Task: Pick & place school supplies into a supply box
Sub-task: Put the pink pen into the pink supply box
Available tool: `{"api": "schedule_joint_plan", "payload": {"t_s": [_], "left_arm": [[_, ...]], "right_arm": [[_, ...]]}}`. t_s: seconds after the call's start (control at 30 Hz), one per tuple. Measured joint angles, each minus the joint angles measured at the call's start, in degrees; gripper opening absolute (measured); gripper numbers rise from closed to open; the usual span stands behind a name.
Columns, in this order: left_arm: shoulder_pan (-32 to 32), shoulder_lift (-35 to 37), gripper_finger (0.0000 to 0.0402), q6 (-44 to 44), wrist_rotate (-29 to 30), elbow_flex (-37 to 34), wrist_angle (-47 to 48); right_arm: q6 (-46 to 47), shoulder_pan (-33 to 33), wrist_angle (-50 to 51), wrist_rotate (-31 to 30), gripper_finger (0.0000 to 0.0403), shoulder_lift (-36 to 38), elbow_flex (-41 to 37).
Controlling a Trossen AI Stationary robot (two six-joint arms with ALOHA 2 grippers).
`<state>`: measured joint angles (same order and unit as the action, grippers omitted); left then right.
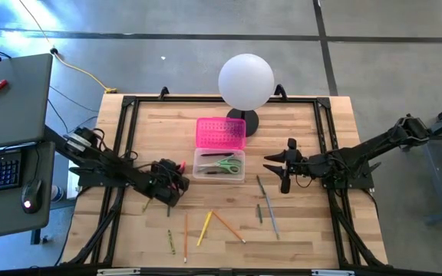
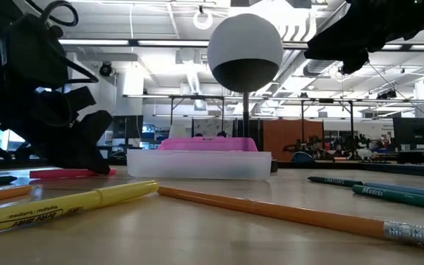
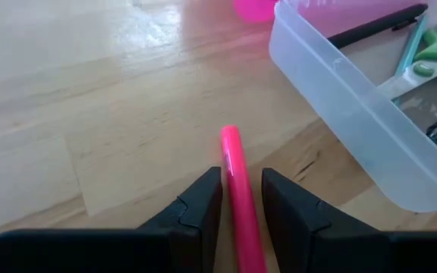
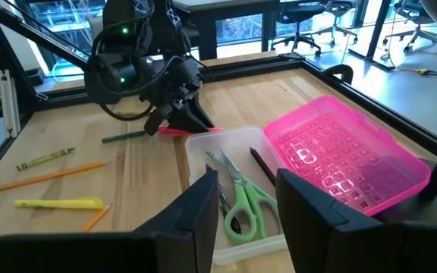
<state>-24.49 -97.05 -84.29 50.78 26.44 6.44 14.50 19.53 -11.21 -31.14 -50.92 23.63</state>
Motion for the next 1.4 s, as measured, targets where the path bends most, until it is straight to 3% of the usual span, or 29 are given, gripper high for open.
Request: {"api": "schedule_joint_plan", "payload": {"t_s": [0.23,0.57,0.67,0.8,0.9,1.13,1.27,1.4], "left_arm": [[0.00,-4.12,0.0133,-0.02,4.48,-0.07,-3.96],[0.02,-4.33,0.0130,-0.24,4.75,-0.07,-3.85],[0.04,-4.33,0.0106,-0.26,4.77,-0.13,-3.55],[0.07,-4.33,0.0041,-0.46,5.22,-0.18,-3.62],[0.07,-4.23,0.0039,-1.00,5.63,-0.18,-3.94],[0.38,1.41,0.0043,0.79,4.93,1.25,-0.21],[0.70,7.93,0.0040,2.47,8.27,2.86,5.17],[0.67,14.73,0.0040,10.14,8.81,4.98,6.24]], "right_arm": [[-0.61,0.00,0.22,0.00,0.0112,0.00,-0.01],[-1.68,0.00,0.22,0.02,0.0113,0.00,-0.01],[-1.67,0.00,0.22,0.02,0.0112,0.00,-0.01],[-1.73,0.00,0.22,0.02,0.0112,0.00,-0.01],[-2.10,0.00,0.22,0.04,0.0112,0.00,-0.01],[-2.03,0.01,0.21,0.04,0.0113,0.00,-0.01],[-1.99,0.01,0.20,0.04,0.0113,0.00,-0.01],[-2.07,0.02,0.20,0.04,0.0113,0.00,-0.01]]}}
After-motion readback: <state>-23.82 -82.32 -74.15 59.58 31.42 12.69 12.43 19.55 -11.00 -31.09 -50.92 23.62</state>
